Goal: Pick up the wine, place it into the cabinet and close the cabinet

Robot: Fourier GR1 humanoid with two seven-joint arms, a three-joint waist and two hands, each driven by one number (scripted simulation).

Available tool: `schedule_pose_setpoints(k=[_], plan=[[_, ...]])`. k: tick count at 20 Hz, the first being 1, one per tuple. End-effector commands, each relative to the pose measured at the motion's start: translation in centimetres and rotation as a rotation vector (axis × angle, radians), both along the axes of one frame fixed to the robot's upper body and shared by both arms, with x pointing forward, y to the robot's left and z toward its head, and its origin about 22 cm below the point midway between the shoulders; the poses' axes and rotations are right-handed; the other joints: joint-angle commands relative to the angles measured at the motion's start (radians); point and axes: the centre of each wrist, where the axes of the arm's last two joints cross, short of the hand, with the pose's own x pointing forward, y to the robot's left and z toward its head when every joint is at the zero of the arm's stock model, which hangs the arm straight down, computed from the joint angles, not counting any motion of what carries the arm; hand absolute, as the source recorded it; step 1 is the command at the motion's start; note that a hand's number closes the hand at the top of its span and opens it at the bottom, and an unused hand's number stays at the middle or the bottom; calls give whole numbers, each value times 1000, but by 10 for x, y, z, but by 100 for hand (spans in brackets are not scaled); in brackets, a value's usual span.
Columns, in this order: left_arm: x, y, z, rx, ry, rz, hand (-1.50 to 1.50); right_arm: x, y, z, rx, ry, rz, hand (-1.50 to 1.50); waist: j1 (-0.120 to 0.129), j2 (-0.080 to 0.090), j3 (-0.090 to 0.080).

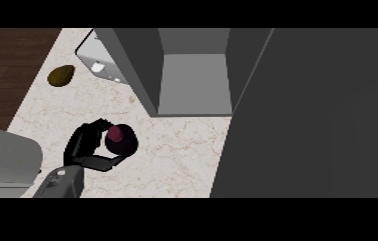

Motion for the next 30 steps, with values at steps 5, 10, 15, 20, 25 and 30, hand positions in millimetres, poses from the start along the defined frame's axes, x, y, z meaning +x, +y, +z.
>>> schedule_pose_setpoints(k=[5, 10, 15, 20, 25, 30], plan=[[-36, -29, -12, -105, 3, -77, 150, -17, -7, 18, 26, -73, -32, -150, 15, 5, -4], [-28, -53, 15, -120, -25, -87, 150, -37, -20, 23, 31, -63, -45, -150, 7, 3, -2], [-28, -90, 42, -128, -21, -125, 150, -36, -19, 18, 31, -75, -36, -150, 6, 6, -3], [-38, -105, 60, -116, -48, -145, 150, -42, -25, 27, 17, -90, -38, -150, 3, 7, -4], [-27, -139, 92, -94, -62, -116, 150, -47, -18, 13, 45, -60, -44, -150, -14, 3, -4], [-31, -148, 105, -71, -75, -60, 150, -42, -23, 22, 12, -73, -32, -150, 0, 8, -5]])
